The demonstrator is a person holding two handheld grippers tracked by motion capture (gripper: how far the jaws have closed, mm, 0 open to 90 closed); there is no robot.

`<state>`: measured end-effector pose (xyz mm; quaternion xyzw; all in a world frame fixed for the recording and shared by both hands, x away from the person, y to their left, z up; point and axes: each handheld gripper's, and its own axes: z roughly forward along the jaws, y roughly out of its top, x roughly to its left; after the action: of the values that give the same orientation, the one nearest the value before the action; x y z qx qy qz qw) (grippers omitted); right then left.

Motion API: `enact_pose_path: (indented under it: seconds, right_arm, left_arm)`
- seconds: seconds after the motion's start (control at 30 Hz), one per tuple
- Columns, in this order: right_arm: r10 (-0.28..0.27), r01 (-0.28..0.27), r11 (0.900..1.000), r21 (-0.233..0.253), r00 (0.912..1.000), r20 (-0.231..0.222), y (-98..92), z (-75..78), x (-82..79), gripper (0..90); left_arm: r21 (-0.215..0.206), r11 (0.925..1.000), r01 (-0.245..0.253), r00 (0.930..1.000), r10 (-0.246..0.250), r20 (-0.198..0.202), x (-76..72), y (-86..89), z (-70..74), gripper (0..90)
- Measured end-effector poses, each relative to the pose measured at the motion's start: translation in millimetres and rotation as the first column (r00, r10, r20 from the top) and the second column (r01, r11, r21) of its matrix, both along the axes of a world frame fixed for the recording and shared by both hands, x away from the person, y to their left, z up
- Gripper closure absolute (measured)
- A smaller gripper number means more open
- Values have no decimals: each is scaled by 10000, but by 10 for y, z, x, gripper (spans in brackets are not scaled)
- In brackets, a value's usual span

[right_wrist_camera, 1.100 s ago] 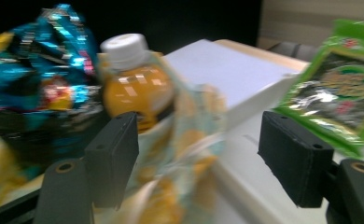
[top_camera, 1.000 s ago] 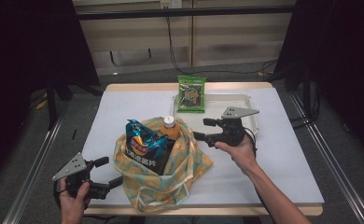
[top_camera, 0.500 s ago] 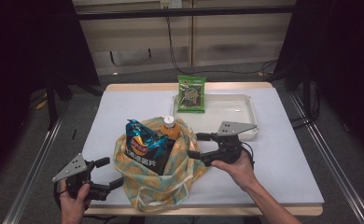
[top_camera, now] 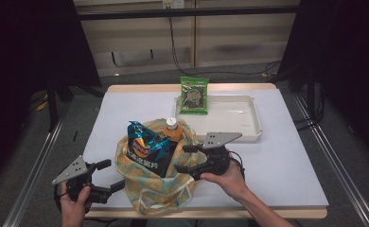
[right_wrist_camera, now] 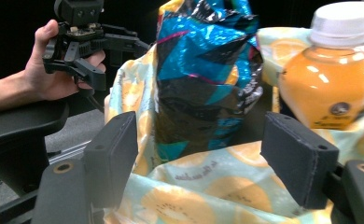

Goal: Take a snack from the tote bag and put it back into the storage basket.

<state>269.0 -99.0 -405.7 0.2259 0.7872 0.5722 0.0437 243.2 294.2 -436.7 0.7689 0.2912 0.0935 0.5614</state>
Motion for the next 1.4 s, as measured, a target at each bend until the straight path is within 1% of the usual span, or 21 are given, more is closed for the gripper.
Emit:
enact_pose_path:
  seconds: [0.2, 0.23, 0.27, 0.3, 0.33, 0.4, 0.43, 0.47, 0.5, 0.57, 0.6, 0.67, 0.7, 0.77, 0.93, 1.0, 1.07, 1.13, 1.2, 1.3, 1.4]
  right_arm:
    - [212, -213, 9998, 12, 9998, 50, 88, -14, -26, 247]
    - [201, -201, 9998, -32, 9997, 104, 110, -19, -24, 240]
    - [149, -148, 9999, -88, 9998, 154, 122, -22, -17, 234]
    - [92, -90, 9999, -85, 9998, 154, 132, -23, -9, 225]
    - [39, -39, 10000, -28, 9999, 144, 139, -18, -4, 224]
    - [-8, 9, 10000, -14, 9996, 272, 160, -3, 7, 223]
    - [-21, 22, 10000, -27, 9996, 278, 173, 6, 19, 223]
    - [-12, 11, 10000, 62, 9997, 233, 189, 12, 32, 221]
    - [1, -3, 10000, 88, 9997, 228, 207, 19, 48, 216]
    - [24, -27, 10000, 87, 9996, 265, 262, 31, 80, 213]
    - [32, -36, 9999, 166, 9997, 257, 288, 39, 96, 207]
    - [33, -44, 9990, 437, 9997, 260, 337, 52, 134, 204]
    - [101, -106, 9996, 274, 9998, 191, 376, 50, 161, 193]
    - [-50, 49, 10000, 78, 9999, 147, 439, 31, 212, 185]
    - [35, -34, 9997, 239, 10000, -37, 592, -6, 252, 184]
    - [47, -44, 9996, 277, 9999, -91, 641, -22, 256, 199]
    - [-184, 184, 9996, 229, 9998, 6, 671, -32, 258, 232]
    - [-387, 386, 9986, 363, 9992, 28, 665, -30, 270, 319]
    - [-509, 515, 9978, 420, 9986, -154, 656, -29, 281, 388]
    - [-617, 627, 9971, 424, 9978, -232, 660, -37, 279, 434]
    - [-629, 641, 9968, 482, 9977, -268, 669, -38, 273, 531]
  left_arm:
    - [7, 10000, -32, 10000, 32, 47, -14, 3, 11, 28]
    - [39, 10000, -8, 10000, 8, 80, -14, 7, 12, 28]
    - [129, 9998, -143, 9999, 142, 60, -20, 5, 14, 28]
    - [-10, 10000, -4, 10000, 4, 39, -15, 3, 8, 28]
    - [9, 10000, -33, 10000, 33, 52, -16, 1, 11, 28]
    - [73, 10000, -42, 10000, 41, 56, -19, -5, 14, 27]
    - [207, 9997, -104, 9999, 103, 80, -23, -6, 18, 28]
    - [217, 9998, -36, 9999, 34, 96, -22, -4, 17, 27]
    - [60, 10000, -28, 10000, 27, 69, -26, -10, 16, 28]
    - [75, 10000, -35, 10000, 34, 92, -26, -6, 19, 27]
    - [140, 9998, -150, 9999, 149, 73, -33, -6, 22, 28]
    - [127, 9998, -160, 9998, 159, 73, -29, -1, 20, 27]
    - [33, 10000, -78, 10000, 78, 59, -24, 1, 16, 28]
    - [115, 9998, -158, 9999, 158, 61, -27, 5, 20, 28]
    - [133, 9999, -88, 9999, 87, 90, -25, 11, 19, 27]
    - [67, 10000, -33, 9999, 32, 142, -27, 10, 21, 27]
    - [135, 9999, -58, 9998, 56, 186, -30, 6, 24, 27]
    - [107, 9999, -12, 9999, 10, 138, -27, 3, 18, 27]
    - [214, 9998, -55, 9999, 52, 156, -24, 1, 19, 27]
    - [211, 9998, -56, 9999, 53, 157, -23, -1, 20, 27]
    - [130, 9999, 22, 9999, -24, 135, -20, -3, 14, 27]
